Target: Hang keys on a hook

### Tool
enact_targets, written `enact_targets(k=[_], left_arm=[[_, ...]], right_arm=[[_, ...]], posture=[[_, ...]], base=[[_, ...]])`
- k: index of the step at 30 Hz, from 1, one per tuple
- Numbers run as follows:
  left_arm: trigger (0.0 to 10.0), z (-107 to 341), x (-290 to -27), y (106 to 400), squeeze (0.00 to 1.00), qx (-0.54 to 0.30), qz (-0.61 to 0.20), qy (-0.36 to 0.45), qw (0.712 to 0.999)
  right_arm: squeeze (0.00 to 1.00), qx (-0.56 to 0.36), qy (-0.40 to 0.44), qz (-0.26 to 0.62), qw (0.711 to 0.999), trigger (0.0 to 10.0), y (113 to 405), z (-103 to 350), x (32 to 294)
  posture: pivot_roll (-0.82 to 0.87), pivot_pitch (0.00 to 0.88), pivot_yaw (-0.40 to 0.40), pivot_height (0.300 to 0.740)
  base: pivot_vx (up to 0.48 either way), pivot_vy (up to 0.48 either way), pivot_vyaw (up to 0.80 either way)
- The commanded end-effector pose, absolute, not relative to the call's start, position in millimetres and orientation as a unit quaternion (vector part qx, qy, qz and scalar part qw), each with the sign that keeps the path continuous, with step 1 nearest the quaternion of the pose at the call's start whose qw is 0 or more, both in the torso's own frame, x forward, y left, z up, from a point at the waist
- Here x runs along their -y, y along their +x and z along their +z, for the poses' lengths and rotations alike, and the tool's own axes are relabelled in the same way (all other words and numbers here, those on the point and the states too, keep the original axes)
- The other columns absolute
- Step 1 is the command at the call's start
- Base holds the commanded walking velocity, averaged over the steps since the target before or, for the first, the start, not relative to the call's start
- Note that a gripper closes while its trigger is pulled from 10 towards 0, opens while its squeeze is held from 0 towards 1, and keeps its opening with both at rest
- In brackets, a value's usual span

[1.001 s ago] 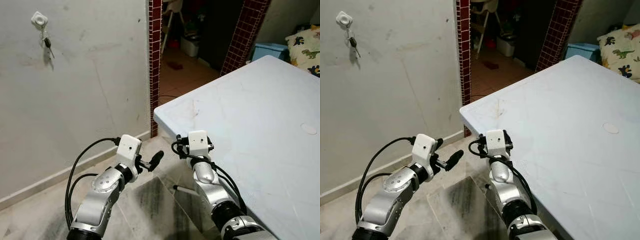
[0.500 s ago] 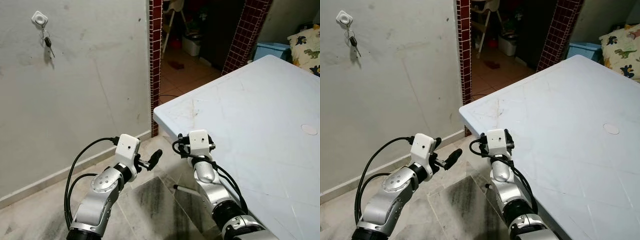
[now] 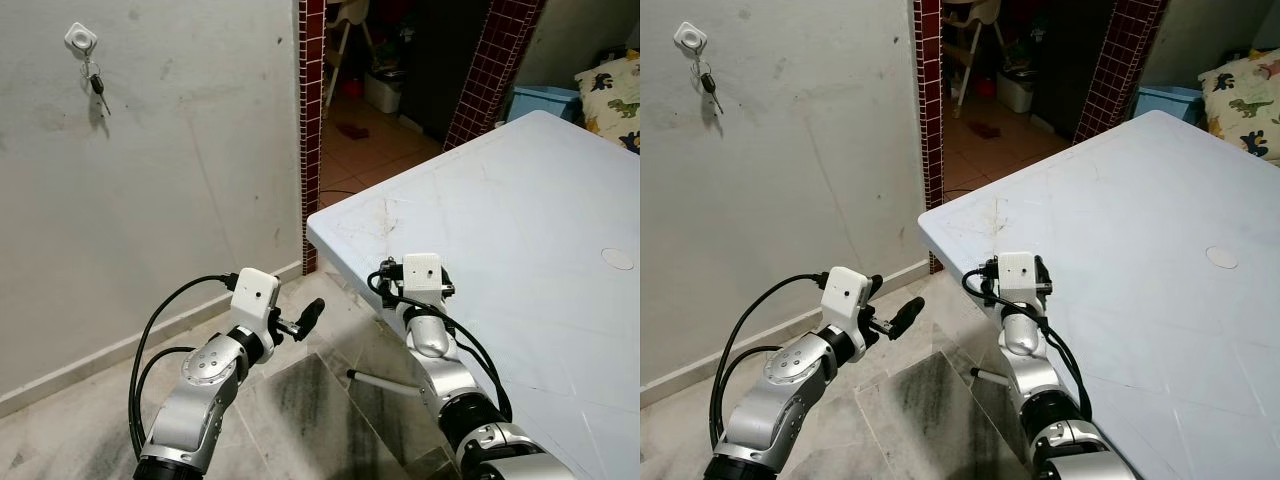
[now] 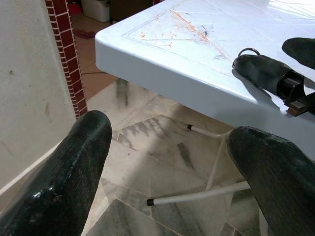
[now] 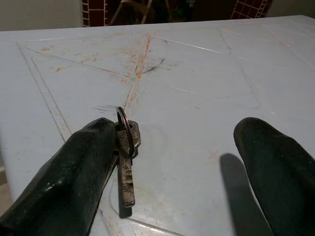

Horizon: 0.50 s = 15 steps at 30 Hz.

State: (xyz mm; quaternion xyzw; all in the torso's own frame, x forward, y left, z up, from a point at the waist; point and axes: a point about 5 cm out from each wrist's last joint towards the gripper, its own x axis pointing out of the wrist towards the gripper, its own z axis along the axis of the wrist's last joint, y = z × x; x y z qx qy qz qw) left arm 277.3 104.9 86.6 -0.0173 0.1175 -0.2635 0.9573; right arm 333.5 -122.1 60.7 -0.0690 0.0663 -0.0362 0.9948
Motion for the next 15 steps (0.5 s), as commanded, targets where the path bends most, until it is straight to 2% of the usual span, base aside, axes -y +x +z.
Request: enact_targets(k=[1,5,6,7,8,15], left_arm=[[10.0,90.1,-105.3,279.7,0.0,-0.11,-0.259,-0.015,0.959],[10.0,90.1,-104.5,278.9,0.0,-0.109,-0.258,-0.017,0.96],[10.0,90.1,-104.0,278.5,0.0,-0.109,-0.258,-0.018,0.96],[10.0,90.1,-103.9,278.4,0.0,-0.109,-0.258,-0.019,0.96],[10.0,89.9,-103.4,278.3,0.0,-0.109,-0.258,-0.019,0.96],[10.0,89.3,-100.0,278.1,0.0,-0.108,-0.258,-0.024,0.96]], right_arm=[[0.0,-0.062,-0.055,-0.024,0.996,10.0,338.2,67.2,117.4],[0.0,-0.04,-0.064,0.001,0.997,10.0,340.1,74.6,108.9],[0.0,-0.038,-0.053,0.014,0.998,5.0,340.1,75.9,103.8],[0.0,-0.038,-0.052,0.017,0.998,5.0,340.0,76.1,102.8],[0.0,-0.036,-0.053,0.018,0.998,0.0,340.0,76.6,101.9],[0.0,-0.037,-0.059,0.019,0.997,0.0,339.6,76.1,102.2]], posture=[[0.17,0.0,-0.03,0.74],[0.17,0.0,-0.037,0.74],[0.17,0.0,-0.037,0.74],[0.17,0.0,-0.037,0.74],[0.16,0.0,-0.041,0.74],[0.16,0.0,-0.046,0.74]], base=[[0.0,0.0,0.0],[0.0,0.0,0.0],[0.0,0.0,0.0],[0.0,0.0,0.0],[0.0,0.0,0.0],[0.0,0.0,0.0]])
